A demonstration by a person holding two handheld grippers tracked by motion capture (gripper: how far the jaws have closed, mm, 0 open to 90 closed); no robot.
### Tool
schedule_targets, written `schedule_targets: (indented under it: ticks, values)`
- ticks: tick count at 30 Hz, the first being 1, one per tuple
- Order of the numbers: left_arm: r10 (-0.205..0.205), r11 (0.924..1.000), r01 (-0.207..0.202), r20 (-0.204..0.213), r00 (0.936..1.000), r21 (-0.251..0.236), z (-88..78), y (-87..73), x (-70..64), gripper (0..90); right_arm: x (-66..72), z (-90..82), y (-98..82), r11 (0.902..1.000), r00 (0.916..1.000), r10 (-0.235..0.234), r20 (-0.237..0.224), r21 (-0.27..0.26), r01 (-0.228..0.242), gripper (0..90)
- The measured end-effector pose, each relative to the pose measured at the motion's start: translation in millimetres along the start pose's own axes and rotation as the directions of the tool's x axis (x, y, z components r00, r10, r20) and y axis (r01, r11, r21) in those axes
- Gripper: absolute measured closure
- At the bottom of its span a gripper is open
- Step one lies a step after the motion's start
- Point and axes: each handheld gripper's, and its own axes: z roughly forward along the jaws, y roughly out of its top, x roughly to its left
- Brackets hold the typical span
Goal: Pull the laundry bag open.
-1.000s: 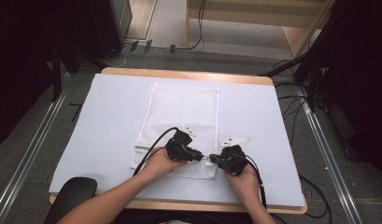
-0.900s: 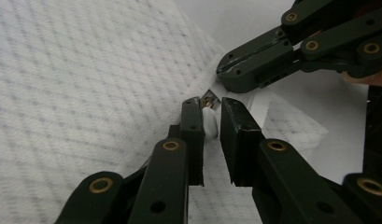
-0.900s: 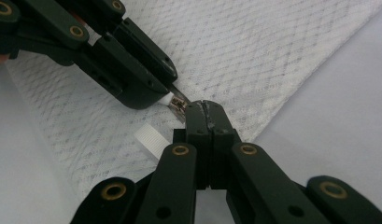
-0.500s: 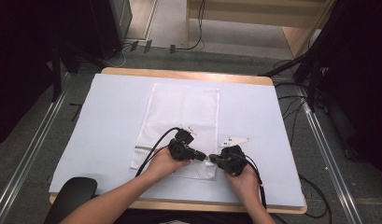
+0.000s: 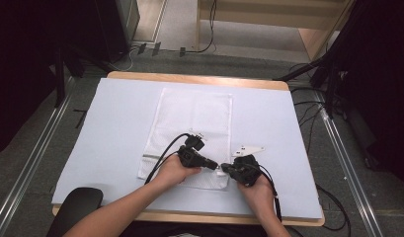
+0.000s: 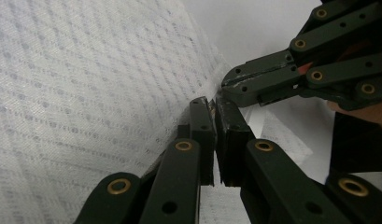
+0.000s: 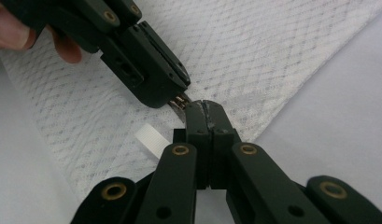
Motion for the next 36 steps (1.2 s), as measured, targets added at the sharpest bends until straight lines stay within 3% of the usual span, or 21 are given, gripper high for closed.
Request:
schedule_targets:
  ticks: [7,9,10,16,23,27,32,36]
  values:
    - [-0.048,0.9986,0.047,0.031,0.9984,0.023,-3.2,2.3,5.8,88.2,2.0,-0.1,0.0,0.9997,0.9996,-0.022,0.015,0.006,0.022,90.0]
    - [-0.1,0.9949,0.099,0.067,0.9927,0.019,-6.6,1.6,12.0,88.2,1.1,-0.1,-0.5,0.9999,0.9999,-0.014,0.009,0.004,0.014,90.0]
    - [-0.103,0.9945,0.101,0.075,0.9918,0.027,-7.7,1.0,14.8,88.3,1.1,-0.2,-0.7,0.9999,0.9998,-0.016,0.01,0.003,0.016,90.0]
    - [-0.101,0.9943,0.098,0.084,0.9913,0.042,-11.9,0.4,14.2,88.2,0.0,0.0,-1.1,0.9998,0.9998,-0.017,0.002,-0.003,0.017,90.0]
    - [-0.058,0.9973,0.056,0.045,0.9973,0.047,-14.1,-1.0,10.4,88.5,-1.7,0.0,-2.2,0.9998,0.9998,-0.017,-0.01,-0.011,0.017,90.0]
    - [-0.087,0.9954,0.085,0.059,0.9945,0.044,-21.8,-2.3,15.3,88.4,-1.7,-0.1,-2.4,0.9998,0.9998,-0.017,-0.009,-0.012,0.017,90.0]
    - [-0.077,0.9961,0.074,0.052,0.9957,0.048,-26.0,-3.6,17.0,88.3,-2.1,0.0,-2.6,0.9997,0.9998,-0.018,-0.011,-0.015,0.018,90.0]
    - [-0.091,0.9955,0.089,0.051,0.9946,0.032,-33.4,-5.3,21.3,88.3,-2.6,0.1,-2.9,0.9997,0.9997,-0.019,-0.015,-0.017,0.019,90.0]
